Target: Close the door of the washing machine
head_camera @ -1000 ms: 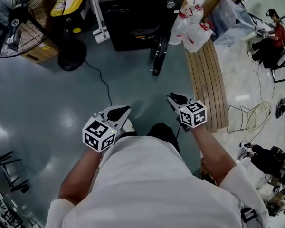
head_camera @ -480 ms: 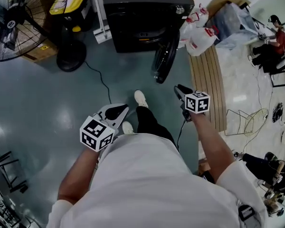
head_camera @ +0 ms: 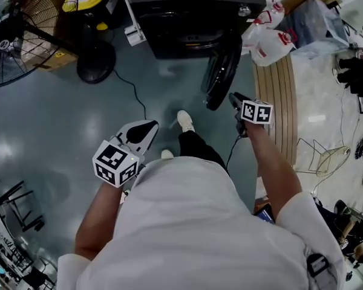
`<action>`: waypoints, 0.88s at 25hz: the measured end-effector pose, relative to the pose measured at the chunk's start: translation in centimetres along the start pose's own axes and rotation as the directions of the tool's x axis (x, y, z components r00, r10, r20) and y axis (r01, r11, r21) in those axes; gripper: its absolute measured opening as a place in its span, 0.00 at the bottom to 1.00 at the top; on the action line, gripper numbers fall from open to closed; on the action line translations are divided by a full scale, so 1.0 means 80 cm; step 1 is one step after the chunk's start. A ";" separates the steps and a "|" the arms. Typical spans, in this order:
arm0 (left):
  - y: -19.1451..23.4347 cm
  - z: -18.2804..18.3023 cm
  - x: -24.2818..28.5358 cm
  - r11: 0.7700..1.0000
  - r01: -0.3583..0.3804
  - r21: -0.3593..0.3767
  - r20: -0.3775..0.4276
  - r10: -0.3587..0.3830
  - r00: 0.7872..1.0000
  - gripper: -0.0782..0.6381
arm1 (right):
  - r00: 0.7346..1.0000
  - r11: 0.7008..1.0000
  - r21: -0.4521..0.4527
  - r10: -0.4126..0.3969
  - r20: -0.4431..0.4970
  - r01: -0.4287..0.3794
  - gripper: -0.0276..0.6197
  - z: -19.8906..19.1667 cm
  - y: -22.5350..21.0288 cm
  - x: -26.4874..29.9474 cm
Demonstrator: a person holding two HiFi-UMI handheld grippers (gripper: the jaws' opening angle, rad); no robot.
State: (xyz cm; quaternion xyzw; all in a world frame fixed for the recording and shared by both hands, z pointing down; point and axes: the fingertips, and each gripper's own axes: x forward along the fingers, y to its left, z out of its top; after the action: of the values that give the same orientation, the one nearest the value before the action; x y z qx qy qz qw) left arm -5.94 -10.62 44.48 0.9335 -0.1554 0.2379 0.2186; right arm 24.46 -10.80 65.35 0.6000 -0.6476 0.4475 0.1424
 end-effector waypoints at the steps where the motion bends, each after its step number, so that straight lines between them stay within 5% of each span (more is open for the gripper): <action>1: 0.006 0.005 0.006 1.000 -0.004 -0.005 -0.002 0.004 1.000 0.13 | 1.000 1.000 0.011 -0.001 -0.006 0.001 0.21 0.005 -0.008 0.008; 22: 0.065 0.076 0.081 0.996 -0.075 -0.054 -0.009 0.075 0.997 0.13 | 0.994 0.983 0.181 0.052 -0.100 -0.034 0.22 0.048 -0.077 0.099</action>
State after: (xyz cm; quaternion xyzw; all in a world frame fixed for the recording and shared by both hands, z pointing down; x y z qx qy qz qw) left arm -0.22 -19.19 44.74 0.9199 -0.1961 0.2448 0.2354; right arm 29.48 -18.08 71.40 0.5719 -0.6092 0.5378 0.1120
